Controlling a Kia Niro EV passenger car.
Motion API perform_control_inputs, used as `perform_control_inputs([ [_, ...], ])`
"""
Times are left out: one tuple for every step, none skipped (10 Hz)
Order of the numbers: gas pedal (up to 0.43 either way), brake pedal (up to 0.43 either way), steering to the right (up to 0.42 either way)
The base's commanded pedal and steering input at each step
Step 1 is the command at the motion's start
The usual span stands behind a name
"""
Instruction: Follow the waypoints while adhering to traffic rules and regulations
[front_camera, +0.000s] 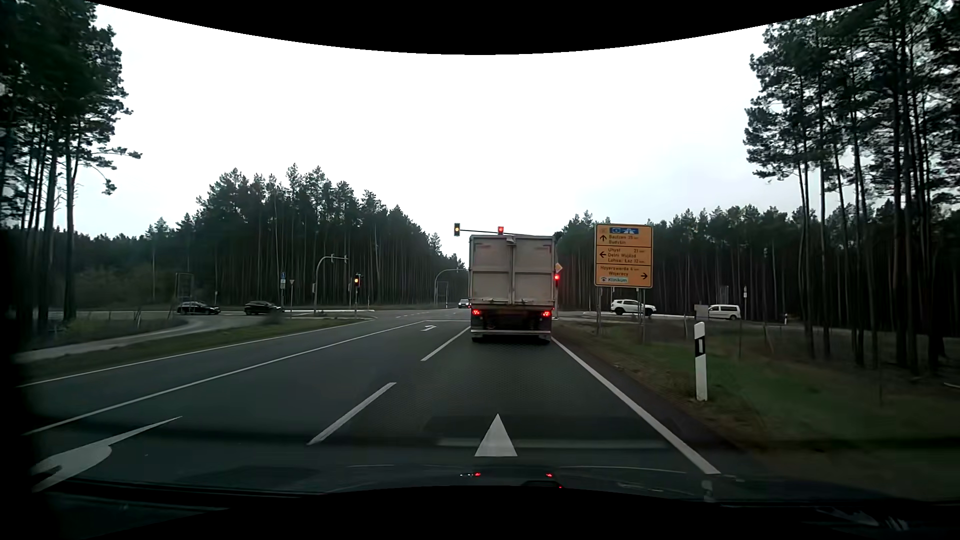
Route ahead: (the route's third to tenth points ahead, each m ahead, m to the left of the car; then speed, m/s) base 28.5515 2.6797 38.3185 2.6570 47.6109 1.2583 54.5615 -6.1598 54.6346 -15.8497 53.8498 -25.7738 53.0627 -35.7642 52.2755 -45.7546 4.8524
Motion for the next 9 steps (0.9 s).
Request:
perform_control_inputs([
  [0.000, 0.220, 0.001],
  [0.000, 0.213, 0.001],
  [0.000, 0.207, 0.002],
  [0.000, 0.207, 0.002],
  [0.000, 0.201, 0.002],
  [0.000, 0.195, 0.002],
  [0.000, 0.183, 0.002],
  [0.000, 0.177, 0.002],
  [0.000, 0.171, 0.002],
])
